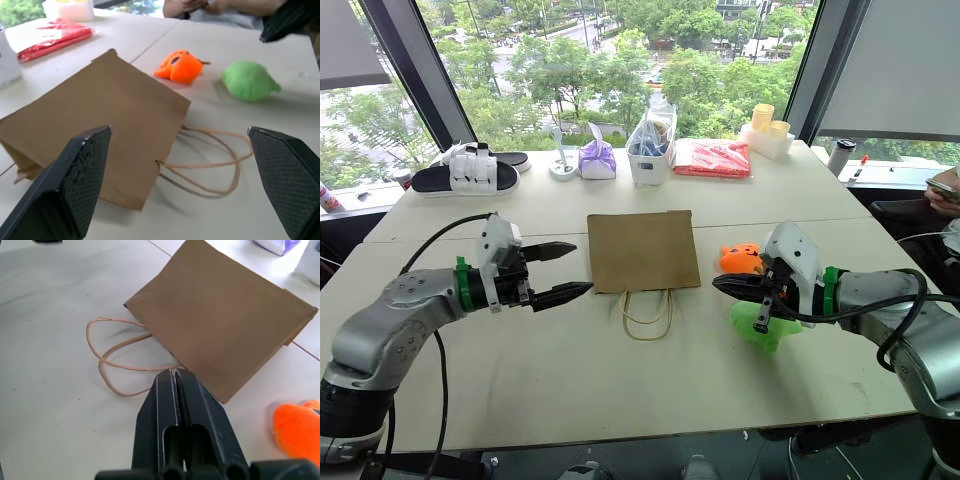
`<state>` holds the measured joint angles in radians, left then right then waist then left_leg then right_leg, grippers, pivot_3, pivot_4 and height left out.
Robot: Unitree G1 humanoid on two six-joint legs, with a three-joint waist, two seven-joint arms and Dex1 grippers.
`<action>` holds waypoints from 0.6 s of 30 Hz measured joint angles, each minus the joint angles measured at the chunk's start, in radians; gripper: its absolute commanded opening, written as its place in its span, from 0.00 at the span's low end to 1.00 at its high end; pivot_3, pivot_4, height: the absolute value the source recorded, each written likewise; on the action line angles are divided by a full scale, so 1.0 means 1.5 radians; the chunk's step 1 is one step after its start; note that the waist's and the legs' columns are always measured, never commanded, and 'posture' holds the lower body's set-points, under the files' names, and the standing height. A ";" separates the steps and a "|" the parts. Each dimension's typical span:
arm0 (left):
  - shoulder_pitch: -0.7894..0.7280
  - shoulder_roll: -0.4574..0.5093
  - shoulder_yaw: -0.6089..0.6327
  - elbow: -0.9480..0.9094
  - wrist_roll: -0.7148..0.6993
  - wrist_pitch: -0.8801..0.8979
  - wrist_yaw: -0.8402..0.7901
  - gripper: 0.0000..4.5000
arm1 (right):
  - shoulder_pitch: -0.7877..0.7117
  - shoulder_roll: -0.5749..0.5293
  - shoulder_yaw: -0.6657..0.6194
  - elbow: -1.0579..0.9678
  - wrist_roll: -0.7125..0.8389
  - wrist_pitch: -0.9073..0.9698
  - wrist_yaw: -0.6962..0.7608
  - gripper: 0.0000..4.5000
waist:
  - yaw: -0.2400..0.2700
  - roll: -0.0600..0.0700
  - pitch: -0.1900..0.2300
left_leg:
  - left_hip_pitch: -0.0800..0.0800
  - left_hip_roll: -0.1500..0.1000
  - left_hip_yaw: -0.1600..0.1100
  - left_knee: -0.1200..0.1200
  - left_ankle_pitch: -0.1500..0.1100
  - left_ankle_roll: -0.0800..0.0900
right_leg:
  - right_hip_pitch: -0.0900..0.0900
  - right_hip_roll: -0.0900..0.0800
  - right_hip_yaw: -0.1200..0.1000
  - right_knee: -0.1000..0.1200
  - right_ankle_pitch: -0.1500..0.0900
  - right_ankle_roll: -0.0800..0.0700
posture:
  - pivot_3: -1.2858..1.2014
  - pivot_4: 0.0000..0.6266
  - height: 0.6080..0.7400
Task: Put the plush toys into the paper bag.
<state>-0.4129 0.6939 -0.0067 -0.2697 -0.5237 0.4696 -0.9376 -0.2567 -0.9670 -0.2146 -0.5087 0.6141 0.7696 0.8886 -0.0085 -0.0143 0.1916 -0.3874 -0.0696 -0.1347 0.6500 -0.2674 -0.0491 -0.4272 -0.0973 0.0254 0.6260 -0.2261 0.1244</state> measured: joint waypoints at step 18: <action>-0.218 -0.138 -0.198 0.443 0.263 -0.513 -0.240 0.99 | 0.110 0.029 -0.065 -0.120 0.038 0.044 -0.104 0.00 | 0.011 0.000 0.000 | -0.001 0.000 0.000 0.000 0.000 0.000 | 0.000 0.000 0.000 -0.003 0.000 0.001 | 0.52 0.24 1.00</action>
<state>-0.7396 0.4874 -0.3034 0.3947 -0.1291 -0.2993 -1.2968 -0.0919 -0.9242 -0.3126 -0.6888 0.6714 0.8351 0.7328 0.0084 -0.0143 0.1916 -0.3894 -0.0699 -0.1344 0.6505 -0.2677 -0.0484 -0.4270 -0.0973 0.0250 0.6209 -0.2255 0.1252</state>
